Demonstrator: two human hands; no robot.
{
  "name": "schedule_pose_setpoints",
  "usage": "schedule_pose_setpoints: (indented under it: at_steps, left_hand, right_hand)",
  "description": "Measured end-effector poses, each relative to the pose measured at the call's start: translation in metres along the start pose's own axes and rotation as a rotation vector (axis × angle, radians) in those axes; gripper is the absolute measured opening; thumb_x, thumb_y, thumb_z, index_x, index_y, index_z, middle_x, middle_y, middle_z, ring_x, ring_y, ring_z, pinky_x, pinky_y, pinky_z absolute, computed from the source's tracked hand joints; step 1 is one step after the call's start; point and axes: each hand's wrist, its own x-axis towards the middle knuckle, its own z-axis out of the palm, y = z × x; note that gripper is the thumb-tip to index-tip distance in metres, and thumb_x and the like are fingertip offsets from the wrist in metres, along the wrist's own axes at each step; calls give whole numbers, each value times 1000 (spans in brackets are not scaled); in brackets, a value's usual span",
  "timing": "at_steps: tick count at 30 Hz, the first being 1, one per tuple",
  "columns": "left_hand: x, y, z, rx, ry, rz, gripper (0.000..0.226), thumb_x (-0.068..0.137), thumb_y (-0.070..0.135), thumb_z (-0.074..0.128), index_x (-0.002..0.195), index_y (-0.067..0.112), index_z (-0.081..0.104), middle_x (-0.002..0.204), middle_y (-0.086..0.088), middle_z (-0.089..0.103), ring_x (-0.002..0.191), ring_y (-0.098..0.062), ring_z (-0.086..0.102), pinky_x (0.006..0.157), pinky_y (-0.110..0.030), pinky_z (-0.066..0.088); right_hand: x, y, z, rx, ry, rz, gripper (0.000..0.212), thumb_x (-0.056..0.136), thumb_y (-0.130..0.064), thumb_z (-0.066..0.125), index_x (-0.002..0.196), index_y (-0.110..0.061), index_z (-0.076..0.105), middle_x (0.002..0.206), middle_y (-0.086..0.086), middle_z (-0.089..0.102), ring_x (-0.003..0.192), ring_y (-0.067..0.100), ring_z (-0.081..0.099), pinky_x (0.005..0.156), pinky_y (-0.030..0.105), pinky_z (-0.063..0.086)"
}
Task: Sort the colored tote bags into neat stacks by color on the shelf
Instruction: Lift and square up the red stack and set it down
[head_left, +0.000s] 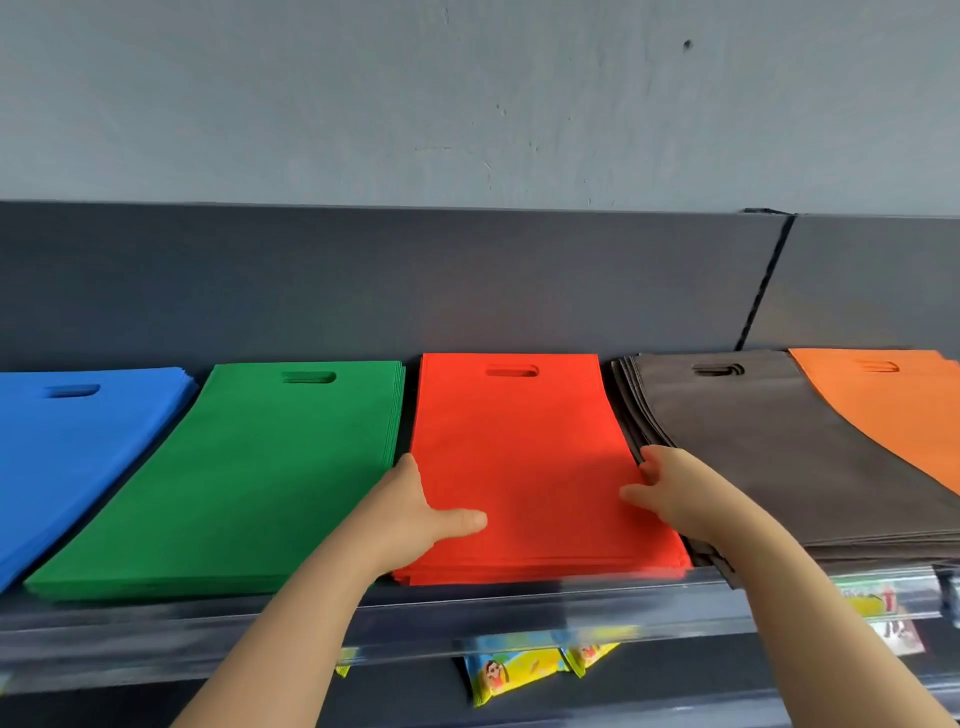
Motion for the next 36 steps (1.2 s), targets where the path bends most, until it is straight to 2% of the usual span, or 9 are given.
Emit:
schedule_pose_setpoints:
  at_steps: [4, 8, 11, 14, 17, 21, 26, 29, 36]
  left_hand:
    - [-14, -6, 9, 78, -32, 34, 127, 37, 72, 77, 143, 24, 27, 144, 6, 41, 126, -14, 46, 105, -37, 41]
    - [-21, -1, 11, 75, 0, 28, 121, 49, 59, 83, 146, 19, 23, 149, 4, 33, 130, -17, 40, 108, -37, 37]
    - [-27, -1, 7, 89, -19, 14, 122, 47, 56, 86, 146, 22, 22, 148, 6, 34, 131, -17, 40, 109, -38, 36]
    - [-33, -1, 10, 186, -15, 19, 124, 60, 49, 84, 152, 17, 6, 157, -1, 18, 139, -18, 28, 113, -32, 27]
    - [-37, 4, 11, 230, 14, 15, 115, 73, 39, 78, 151, 12, -2, 158, -3, 11, 143, -18, 20, 111, -28, 24]
    - [-39, 6, 11, 233, 29, 5, 113, 75, 38, 77, 152, 13, -2, 159, -3, 9, 143, -18, 18, 112, -29, 22]
    - [-38, 4, 8, 176, 7, -6, 111, 63, 45, 84, 149, 16, 19, 151, 1, 32, 133, -18, 38, 109, -32, 33]
    - [-43, 7, 8, 229, 12, -1, 107, 76, 39, 76, 152, 12, 5, 158, -1, 14, 142, -18, 21, 112, -29, 23]
    - [-50, 13, 7, 260, 17, 18, 110, 76, 45, 74, 152, 14, 0, 159, -1, 2, 144, -16, 14, 113, -28, 19]
  right_hand:
    - [-28, 4, 5, 14, -25, -74, 17, 87, -21, 58, 103, -17, 51, 97, 5, 62, 79, 17, 59, 77, 38, 49]
    - [-40, -2, 12, 102, 34, -86, 52, 92, -24, 57, 138, -9, 38, 118, 3, 55, 102, 19, 55, 83, 27, 41]
    - [-45, 6, 10, 142, -14, -92, 78, 76, -46, 71, 140, -19, 37, 124, -7, 57, 103, 10, 58, 92, 29, 46]
    - [-53, 11, 2, 37, -104, -92, 66, 65, -45, 80, 118, -32, 43, 108, -12, 59, 92, 8, 60, 84, 28, 49]
    - [-55, 19, 2, -9, -93, -112, 86, 66, -35, 83, 139, -22, 39, 117, -9, 56, 99, 9, 58, 88, 27, 47]
    - [-54, 23, 4, 76, -55, -117, 86, 67, -26, 83, 141, -19, 40, 117, -5, 59, 98, 11, 61, 88, 31, 50]
    - [-51, 29, 5, 118, -58, -134, 84, 67, -25, 84, 139, -17, 43, 133, -6, 52, 111, 12, 58, 95, 28, 46]
    - [-49, 29, 6, 81, -54, -140, 87, 66, -28, 85, 141, -16, 42, 147, -7, 36, 123, 11, 48, 98, 24, 40]
    - [-53, 23, 0, -90, -17, -160, 87, 66, -38, 82, 141, -19, 41, 145, -7, 39, 118, 12, 49, 91, 22, 44]
